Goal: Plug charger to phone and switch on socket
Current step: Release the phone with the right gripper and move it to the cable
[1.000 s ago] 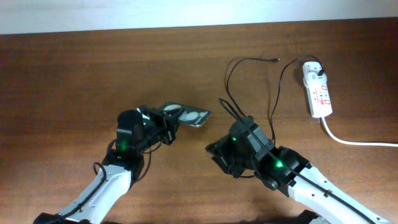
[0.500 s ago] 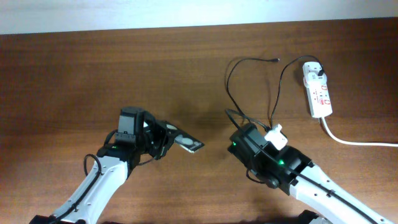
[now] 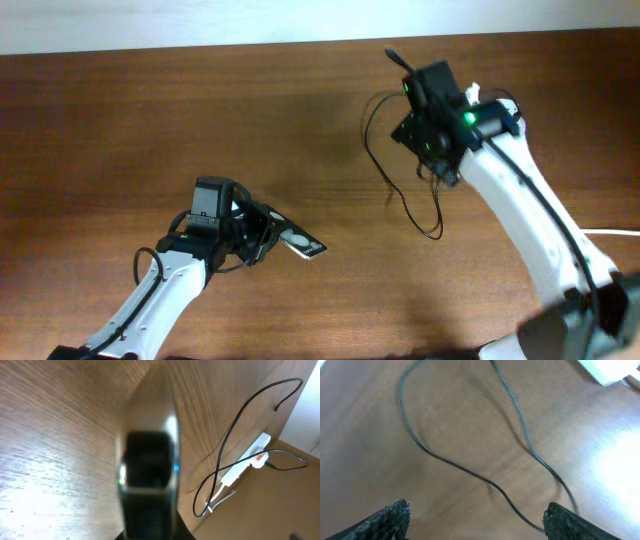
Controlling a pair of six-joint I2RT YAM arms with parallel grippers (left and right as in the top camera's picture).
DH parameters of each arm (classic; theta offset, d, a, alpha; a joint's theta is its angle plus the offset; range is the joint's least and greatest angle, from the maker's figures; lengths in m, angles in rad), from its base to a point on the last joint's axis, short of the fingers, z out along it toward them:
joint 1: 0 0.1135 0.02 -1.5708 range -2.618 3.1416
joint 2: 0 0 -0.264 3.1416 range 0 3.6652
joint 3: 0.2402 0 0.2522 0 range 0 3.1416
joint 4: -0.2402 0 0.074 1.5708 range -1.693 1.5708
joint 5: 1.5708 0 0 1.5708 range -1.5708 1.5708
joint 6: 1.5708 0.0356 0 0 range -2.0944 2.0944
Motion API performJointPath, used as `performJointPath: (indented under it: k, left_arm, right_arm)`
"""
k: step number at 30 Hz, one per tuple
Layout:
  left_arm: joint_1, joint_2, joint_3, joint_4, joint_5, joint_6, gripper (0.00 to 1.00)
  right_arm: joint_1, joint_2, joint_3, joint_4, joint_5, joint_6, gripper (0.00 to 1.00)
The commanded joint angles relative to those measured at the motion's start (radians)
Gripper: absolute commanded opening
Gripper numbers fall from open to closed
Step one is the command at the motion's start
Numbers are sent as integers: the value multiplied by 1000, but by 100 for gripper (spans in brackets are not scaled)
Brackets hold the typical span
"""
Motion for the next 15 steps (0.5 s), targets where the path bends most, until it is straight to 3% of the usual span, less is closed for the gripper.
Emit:
performJointPath:
  k: [1,6,15]
  left_arm:
    - [2,-8,15,8,18,19,0]
    - [2,-8,15,8,18,19,0]
    - [2,-8,15,8,18,19,0]
  right_arm:
    - [-51,138,155,-2,13,-16,88]
    - [-178,360,241,204,-50,-17,88]
    - [-188,523,241,505,-90,-10,84]
